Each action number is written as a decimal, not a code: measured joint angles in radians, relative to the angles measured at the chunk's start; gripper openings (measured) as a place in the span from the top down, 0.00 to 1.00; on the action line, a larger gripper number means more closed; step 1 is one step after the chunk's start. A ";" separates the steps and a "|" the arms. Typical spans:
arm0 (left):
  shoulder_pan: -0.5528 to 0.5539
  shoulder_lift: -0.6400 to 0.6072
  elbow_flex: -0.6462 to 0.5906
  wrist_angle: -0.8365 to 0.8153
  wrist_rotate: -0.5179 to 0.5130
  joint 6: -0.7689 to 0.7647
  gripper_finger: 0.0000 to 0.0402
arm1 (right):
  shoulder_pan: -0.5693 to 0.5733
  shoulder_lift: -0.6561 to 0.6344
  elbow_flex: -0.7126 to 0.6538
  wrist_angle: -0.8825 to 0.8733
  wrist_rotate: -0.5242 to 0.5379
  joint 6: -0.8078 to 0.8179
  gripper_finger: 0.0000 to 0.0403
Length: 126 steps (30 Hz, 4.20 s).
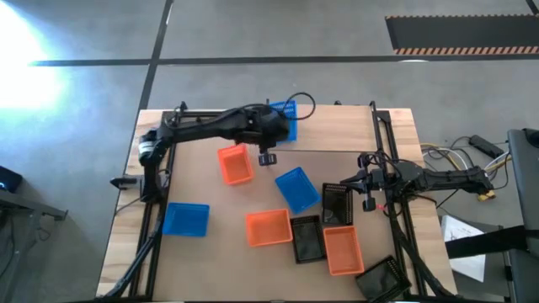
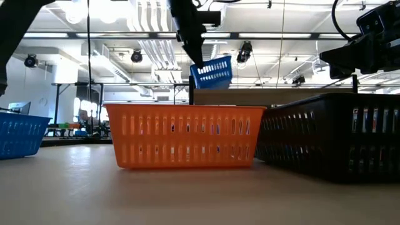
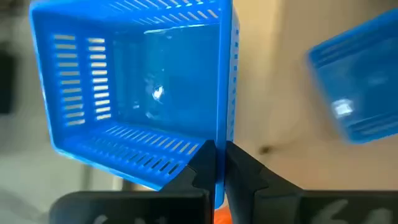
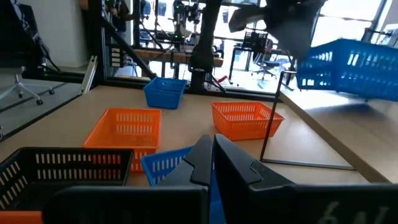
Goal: Stack baskets on shelf by color
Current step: Put the top blue bin on the shelf, then put the top black bin on the shelf
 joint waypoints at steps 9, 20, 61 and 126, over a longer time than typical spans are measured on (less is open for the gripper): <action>-0.002 0.024 -0.004 -0.008 -0.032 -0.019 0.91 | 0.000 0.000 0.000 0.000 0.000 0.000 0.98; -0.002 0.001 0.024 -0.012 -0.035 -0.027 0.59 | 0.000 0.000 0.000 0.000 0.000 0.000 0.98; 0.083 -0.048 -0.098 0.213 0.275 -0.077 0.98 | 0.000 0.000 0.000 0.000 0.000 0.000 0.98; -0.056 -0.376 -1.605 2.454 0.325 -0.230 0.54 | 0.005 0.002 0.000 0.405 -0.152 0.430 0.98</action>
